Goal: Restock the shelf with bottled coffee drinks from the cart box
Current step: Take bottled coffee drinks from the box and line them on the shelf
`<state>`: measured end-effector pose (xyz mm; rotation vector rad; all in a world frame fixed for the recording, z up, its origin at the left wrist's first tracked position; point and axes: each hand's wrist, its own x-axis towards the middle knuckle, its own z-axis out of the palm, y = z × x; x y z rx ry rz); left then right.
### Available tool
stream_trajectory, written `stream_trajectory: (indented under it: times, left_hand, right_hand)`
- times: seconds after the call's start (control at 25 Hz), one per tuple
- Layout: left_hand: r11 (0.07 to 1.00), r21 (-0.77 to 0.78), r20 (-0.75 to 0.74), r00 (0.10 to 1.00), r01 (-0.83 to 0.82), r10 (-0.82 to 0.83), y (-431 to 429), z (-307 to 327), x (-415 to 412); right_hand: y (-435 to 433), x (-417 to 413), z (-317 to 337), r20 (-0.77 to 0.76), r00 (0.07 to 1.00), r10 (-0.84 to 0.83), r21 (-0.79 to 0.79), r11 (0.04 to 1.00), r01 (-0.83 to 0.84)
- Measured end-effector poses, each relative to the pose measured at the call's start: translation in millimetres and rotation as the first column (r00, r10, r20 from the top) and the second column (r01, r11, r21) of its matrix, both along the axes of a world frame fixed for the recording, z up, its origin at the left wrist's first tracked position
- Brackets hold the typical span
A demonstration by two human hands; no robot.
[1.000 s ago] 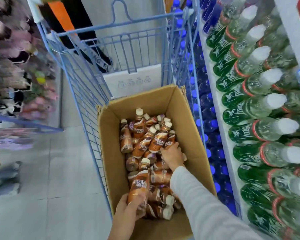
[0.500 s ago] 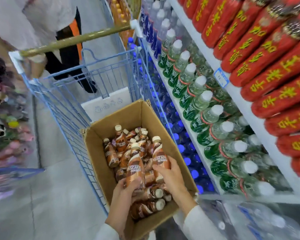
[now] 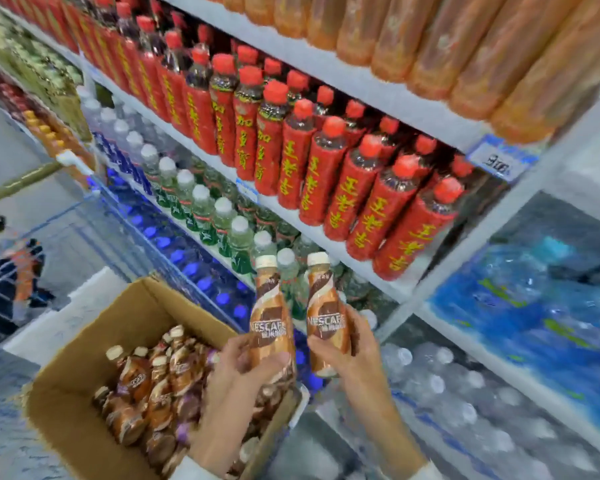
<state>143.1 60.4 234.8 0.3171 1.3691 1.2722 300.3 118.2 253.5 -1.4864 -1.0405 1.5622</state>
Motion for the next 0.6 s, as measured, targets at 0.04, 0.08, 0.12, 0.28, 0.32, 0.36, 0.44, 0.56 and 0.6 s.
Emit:
stream_trajectory:
  times: [0.04,0.08,0.12,0.28,0.32,0.36,0.44,0.56,0.6]
  left_hand:
    - [0.999,0.029,-0.023,0.999,0.038,-0.037,9,8,15]
    - [0.994,0.064,-0.037,0.996,0.084,-0.081,17,21,32]
    - [0.985,0.106,-0.057,0.990,0.133,-0.128,24,31,50]
    - [0.940,0.213,-0.122,0.961,0.268,-0.247,45,73,125]
    - [0.928,0.231,-0.141,0.954,0.292,-0.265,49,82,141]
    - [0.916,0.250,-0.156,0.947,0.314,-0.282,54,90,161]
    - [0.895,0.289,-0.178,0.937,0.341,-0.300,63,103,195]
    - [0.856,0.360,-0.205,0.926,0.371,-0.316,80,125,245]
    - [0.840,0.381,-0.220,0.920,0.386,-0.323,87,132,261]
  right_hand:
    - [1,18,10,-0.017,0.999,-0.033,0.043,0.998,0.033]
    - [2,38,20,-0.028,0.998,-0.055,0.086,0.995,0.057]
    - [1,57,31,-0.036,0.997,-0.074,0.120,0.990,0.078]
    - [-2,138,67,-0.052,0.986,-0.156,0.236,0.958,0.164]
    - [-2,157,74,-0.061,0.981,-0.182,0.259,0.947,0.192]
    - [-3,179,83,-0.076,0.974,-0.212,0.281,0.933,0.225]
    - [-2,216,99,-0.089,0.964,-0.251,0.327,0.907,0.267]
    - [3,269,126,-0.091,0.949,-0.301,0.414,0.856,0.311]
    - [6,283,136,-0.093,0.945,-0.314,0.447,0.835,0.321]
